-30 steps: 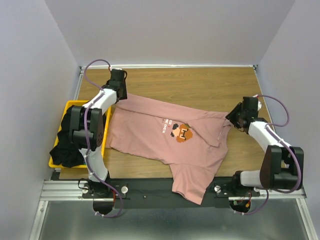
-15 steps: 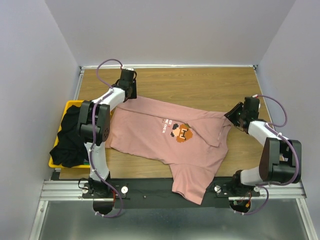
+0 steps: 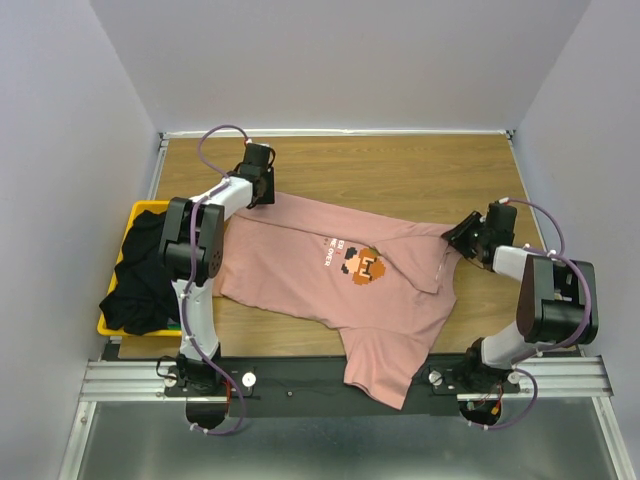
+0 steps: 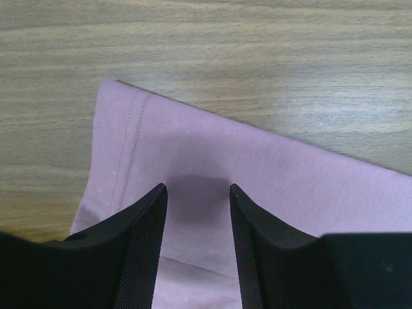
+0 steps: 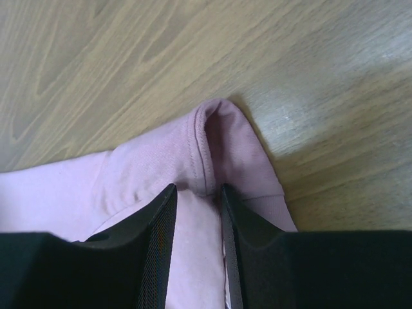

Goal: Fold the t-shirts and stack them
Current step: Fold the tshirt

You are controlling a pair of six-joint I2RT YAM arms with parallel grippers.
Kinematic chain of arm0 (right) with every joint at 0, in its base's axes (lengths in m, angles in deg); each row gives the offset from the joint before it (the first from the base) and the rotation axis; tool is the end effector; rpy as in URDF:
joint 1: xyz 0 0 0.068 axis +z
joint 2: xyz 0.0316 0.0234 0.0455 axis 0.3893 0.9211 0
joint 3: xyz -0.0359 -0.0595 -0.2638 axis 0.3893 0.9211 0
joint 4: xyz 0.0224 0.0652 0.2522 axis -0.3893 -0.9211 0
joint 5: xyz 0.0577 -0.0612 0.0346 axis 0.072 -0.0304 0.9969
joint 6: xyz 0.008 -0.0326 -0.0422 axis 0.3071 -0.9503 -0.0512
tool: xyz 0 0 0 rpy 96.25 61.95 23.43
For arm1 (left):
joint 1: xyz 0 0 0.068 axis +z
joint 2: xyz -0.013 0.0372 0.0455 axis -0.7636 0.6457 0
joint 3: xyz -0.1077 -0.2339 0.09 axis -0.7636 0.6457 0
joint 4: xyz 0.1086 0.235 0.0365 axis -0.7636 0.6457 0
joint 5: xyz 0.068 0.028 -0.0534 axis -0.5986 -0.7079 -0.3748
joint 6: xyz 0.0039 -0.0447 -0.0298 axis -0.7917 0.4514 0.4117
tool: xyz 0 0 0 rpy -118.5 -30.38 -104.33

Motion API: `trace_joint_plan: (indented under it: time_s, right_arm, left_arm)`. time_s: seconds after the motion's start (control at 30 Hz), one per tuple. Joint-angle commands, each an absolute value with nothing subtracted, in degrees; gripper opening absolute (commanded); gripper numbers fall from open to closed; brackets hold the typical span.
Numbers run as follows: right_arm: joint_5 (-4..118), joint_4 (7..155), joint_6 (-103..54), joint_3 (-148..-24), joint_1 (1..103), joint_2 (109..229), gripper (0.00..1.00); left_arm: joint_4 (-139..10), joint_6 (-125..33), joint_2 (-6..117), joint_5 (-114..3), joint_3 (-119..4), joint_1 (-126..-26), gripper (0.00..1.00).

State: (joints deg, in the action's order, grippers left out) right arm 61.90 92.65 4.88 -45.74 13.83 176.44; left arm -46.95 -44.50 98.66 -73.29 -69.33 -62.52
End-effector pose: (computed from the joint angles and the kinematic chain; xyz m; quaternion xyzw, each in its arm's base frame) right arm 0.2856 -0.0377 0.1430 0.3086 0.8570 0.1930 0.3649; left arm 0.4416 -0.0936 0.1709 -0.0347 0.9372 0.0004 0.3470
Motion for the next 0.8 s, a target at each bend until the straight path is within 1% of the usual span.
trace_joint_plan:
  time_s: [0.0, 0.1, 0.13, 0.17, 0.2, 0.3, 0.37, 0.4, 0.57, 0.77]
  right_arm:
    - [65.80, 98.84, 4.82, -43.77, 12.89, 176.97, 0.40]
    - [65.54, 99.02, 4.82, -43.06, 12.54, 176.62, 0.33]
    - [65.36, 98.93, 4.82, -42.88, 12.36, 176.36, 0.23]
    - [65.10, 99.02, 5.00, -42.36, 12.19, 175.66, 0.18]
    - [65.01, 98.85, 5.00, -42.18, 12.01, 175.30, 0.11]
    - [65.09, 97.44, 5.26, -41.57, 11.83, 172.94, 0.05]
    - [65.79, 96.04, 5.52, -41.13, 11.92, 171.26, 0.05]
    - [65.71, 95.07, 5.79, -40.52, 11.92, 169.34, 0.02]
    - [62.65, 92.08, 6.23, -38.58, 11.92, 164.33, 0.02]
    - [61.67, 89.27, 6.93, -37.08, 11.92, 164.13, 0.02]
  left_arm:
    - [-46.38, -44.46, 100.11, -72.69, -70.92, -62.35, 0.51]
    - [-46.20, -44.37, 100.38, -72.69, -70.93, -62.26, 0.51]
    - [-46.20, -44.37, 100.47, -72.77, -70.93, -62.26, 0.51]
    - [-46.11, -44.28, 100.47, -72.86, -70.84, -62.26, 0.51]
    - [-46.11, -44.19, 100.47, -73.04, -70.84, -62.26, 0.51]
    - [-45.67, -44.19, 100.73, -73.39, -70.92, -62.26, 0.51]
    - [-45.41, -44.19, 100.82, -73.65, -70.93, -62.18, 0.51]
    - [-45.41, -44.11, 100.91, -73.65, -70.93, -62.18, 0.51]
    - [-45.32, -44.02, 100.82, -73.48, -70.93, -62.18, 0.50]
    - [-45.15, -44.28, 100.91, -73.65, -71.01, -62.26, 0.51]
